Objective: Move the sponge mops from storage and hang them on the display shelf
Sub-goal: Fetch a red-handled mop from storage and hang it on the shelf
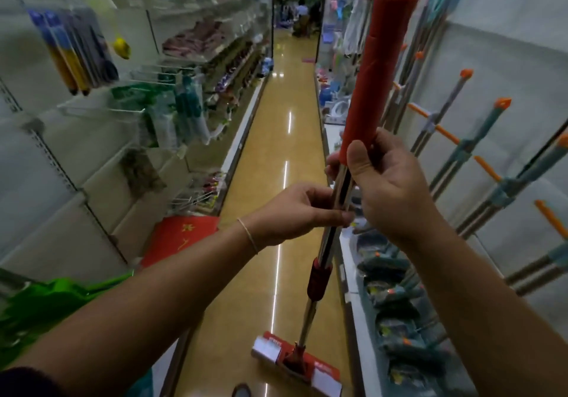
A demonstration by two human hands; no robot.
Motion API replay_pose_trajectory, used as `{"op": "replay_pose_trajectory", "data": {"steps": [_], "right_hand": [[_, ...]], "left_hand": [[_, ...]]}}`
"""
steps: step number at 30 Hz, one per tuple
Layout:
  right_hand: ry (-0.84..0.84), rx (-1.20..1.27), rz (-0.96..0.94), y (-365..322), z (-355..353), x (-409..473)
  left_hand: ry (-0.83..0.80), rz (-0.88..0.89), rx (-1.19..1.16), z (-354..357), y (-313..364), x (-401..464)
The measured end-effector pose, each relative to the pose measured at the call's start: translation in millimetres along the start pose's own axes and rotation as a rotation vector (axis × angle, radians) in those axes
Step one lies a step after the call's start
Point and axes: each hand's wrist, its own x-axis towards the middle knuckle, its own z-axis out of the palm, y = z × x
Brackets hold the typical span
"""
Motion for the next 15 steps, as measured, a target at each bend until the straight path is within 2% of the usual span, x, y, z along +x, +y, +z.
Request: {"op": "replay_pose_trajectory", "data": {"steps": [9,15], "right_hand": [[-0.09,0.067,-0.019,45,42,133],[-0.07,0.131,-0.079,49,68,229]], "left_hand": [[0.042,0.036,-0.032,-122,-14,72],[0.036,0.055,-0.039,-208,2,118]]}}
